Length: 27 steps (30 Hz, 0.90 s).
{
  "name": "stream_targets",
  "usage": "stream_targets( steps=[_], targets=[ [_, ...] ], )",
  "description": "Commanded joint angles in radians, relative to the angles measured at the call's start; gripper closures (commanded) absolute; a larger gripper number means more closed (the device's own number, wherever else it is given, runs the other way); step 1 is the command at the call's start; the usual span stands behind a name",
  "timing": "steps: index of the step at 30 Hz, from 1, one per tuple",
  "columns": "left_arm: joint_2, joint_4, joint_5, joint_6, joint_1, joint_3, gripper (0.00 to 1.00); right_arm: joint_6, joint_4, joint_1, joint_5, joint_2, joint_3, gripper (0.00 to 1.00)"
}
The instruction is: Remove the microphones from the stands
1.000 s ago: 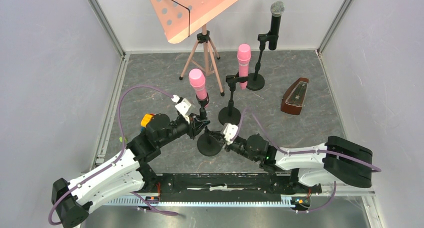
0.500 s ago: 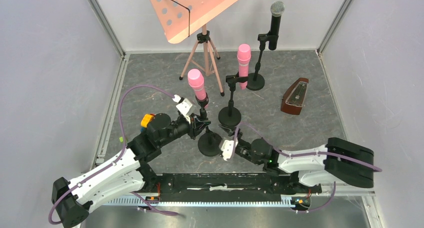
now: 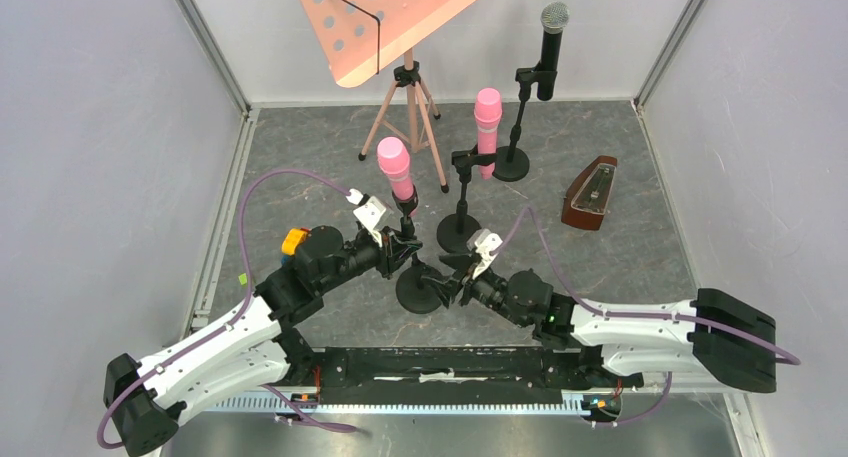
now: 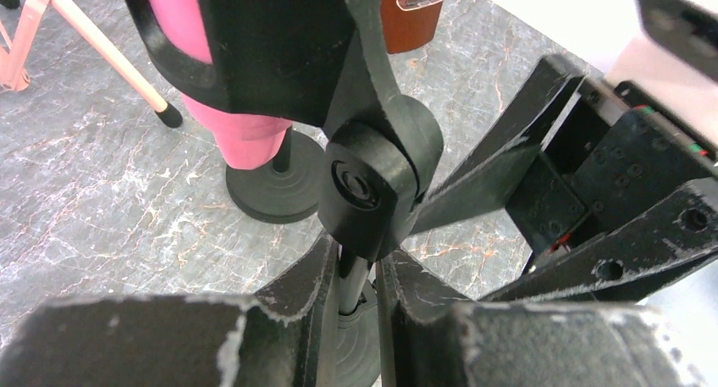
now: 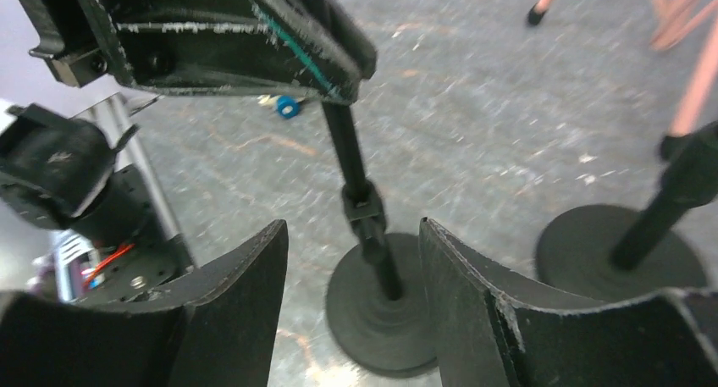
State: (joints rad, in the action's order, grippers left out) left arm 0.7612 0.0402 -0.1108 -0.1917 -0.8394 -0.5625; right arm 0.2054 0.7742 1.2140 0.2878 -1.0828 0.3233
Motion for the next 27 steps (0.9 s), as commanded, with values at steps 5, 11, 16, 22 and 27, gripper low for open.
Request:
stream_targets(
  steps=[5,11,16,22,27],
  targets=[
    [0.012,-0.045,-0.017,0.007,-0.009,-0.017,0.98,0.362,-0.097,-0.099,-0.089,-0.047,0.041,0.39],
    [0.018,-0.052,-0.02,0.021,-0.009,-0.022,0.98,0.312,-0.077,-0.17,-0.198,-0.066,0.055,0.49],
    [0.005,-0.048,-0.002,0.013,-0.009,-0.017,0.98,0.27,-0.067,-0.176,-0.286,-0.079,0.066,0.55],
    [0.005,-0.053,-0.001,0.016,-0.009,-0.017,0.98,0.156,-0.101,-0.175,-0.325,-0.119,0.103,0.69],
    [0.004,-0.055,-0.003,0.017,-0.009,-0.016,0.98,0.004,-0.095,-0.173,-0.306,-0.131,0.112,1.0]
  ],
)
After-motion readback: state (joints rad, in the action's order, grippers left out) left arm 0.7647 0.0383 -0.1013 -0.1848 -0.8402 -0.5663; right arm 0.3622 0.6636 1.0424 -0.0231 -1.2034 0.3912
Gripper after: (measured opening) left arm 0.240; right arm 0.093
